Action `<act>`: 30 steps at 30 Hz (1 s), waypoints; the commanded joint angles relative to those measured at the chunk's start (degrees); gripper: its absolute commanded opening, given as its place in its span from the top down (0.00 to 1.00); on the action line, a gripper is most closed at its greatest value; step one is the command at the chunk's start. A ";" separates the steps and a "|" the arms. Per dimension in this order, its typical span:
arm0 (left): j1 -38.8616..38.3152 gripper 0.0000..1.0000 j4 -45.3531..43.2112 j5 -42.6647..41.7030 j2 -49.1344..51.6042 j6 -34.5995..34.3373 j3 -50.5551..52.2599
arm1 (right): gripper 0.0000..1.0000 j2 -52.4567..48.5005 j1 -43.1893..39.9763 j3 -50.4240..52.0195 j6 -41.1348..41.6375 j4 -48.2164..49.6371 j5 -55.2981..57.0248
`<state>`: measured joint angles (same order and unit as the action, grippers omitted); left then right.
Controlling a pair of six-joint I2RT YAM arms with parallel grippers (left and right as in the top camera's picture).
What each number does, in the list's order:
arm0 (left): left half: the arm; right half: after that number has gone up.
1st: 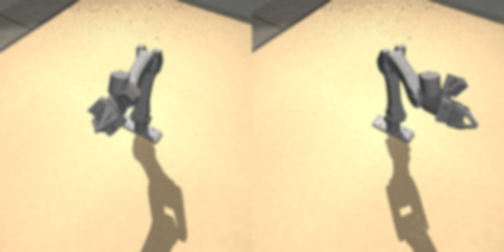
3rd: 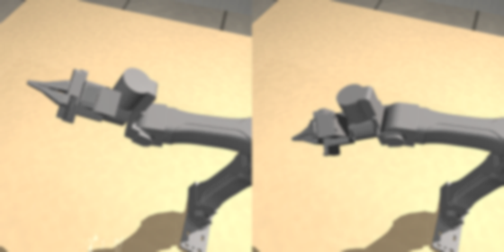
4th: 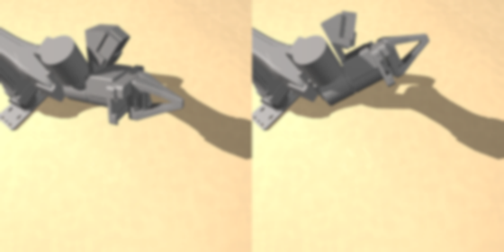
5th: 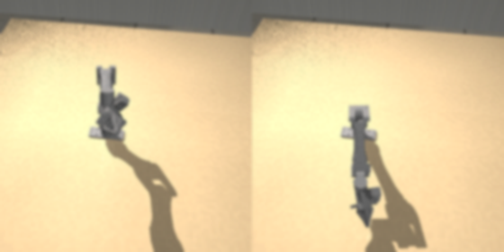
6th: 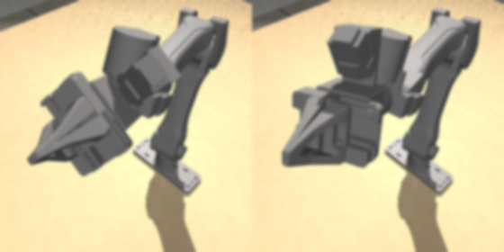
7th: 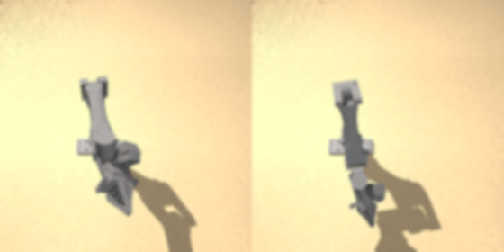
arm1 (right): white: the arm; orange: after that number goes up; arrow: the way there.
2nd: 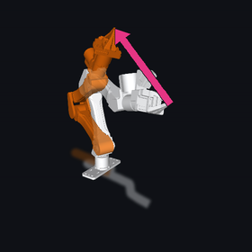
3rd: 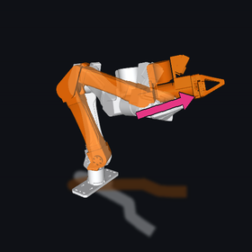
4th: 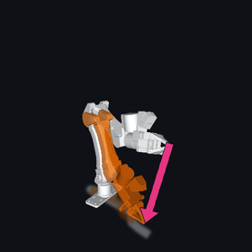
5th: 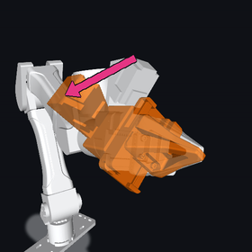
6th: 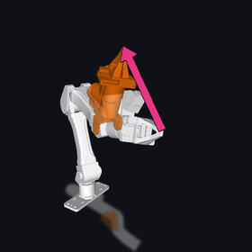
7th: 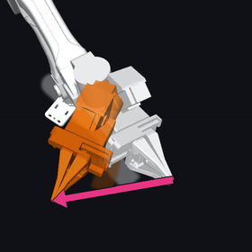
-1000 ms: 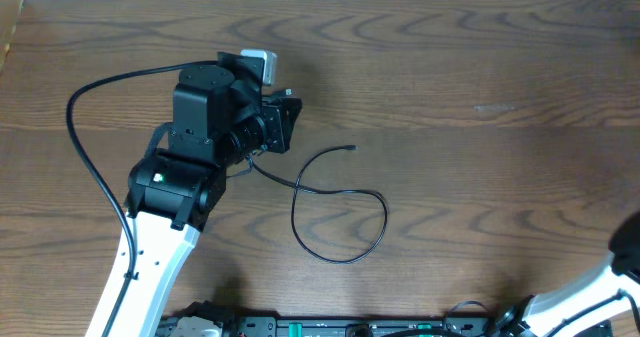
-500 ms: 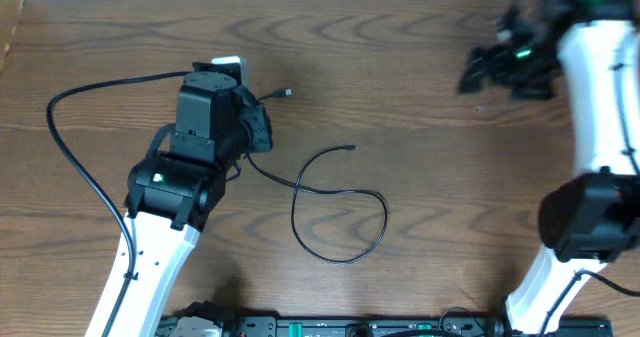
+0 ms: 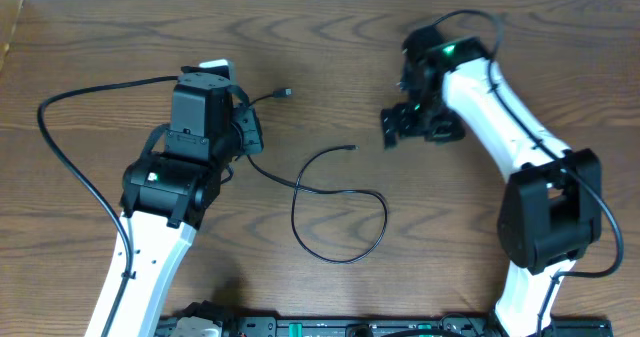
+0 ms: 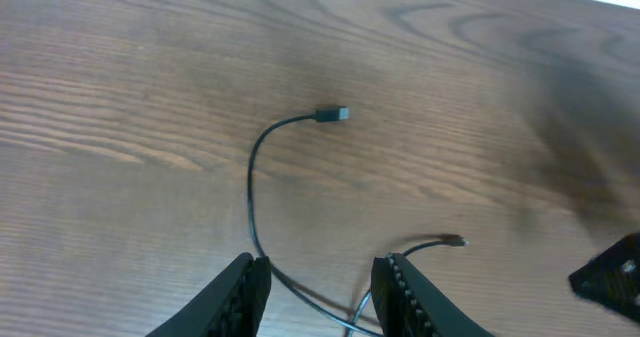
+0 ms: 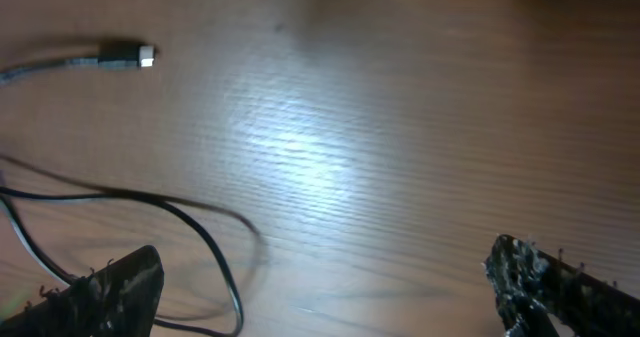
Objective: Untangle cables
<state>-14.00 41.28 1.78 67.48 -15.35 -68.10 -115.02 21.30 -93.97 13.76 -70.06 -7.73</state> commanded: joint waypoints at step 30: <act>0.39 0.61 4.42 -6.29 0.24 5.90 -0.37 | 0.01 9.46 18.88 24.22 13.00 11.37 0.33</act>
<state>-13.87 45.91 -4.21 67.51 -10.41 -68.10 -110.00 40.16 -72.64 24.18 -60.07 -6.02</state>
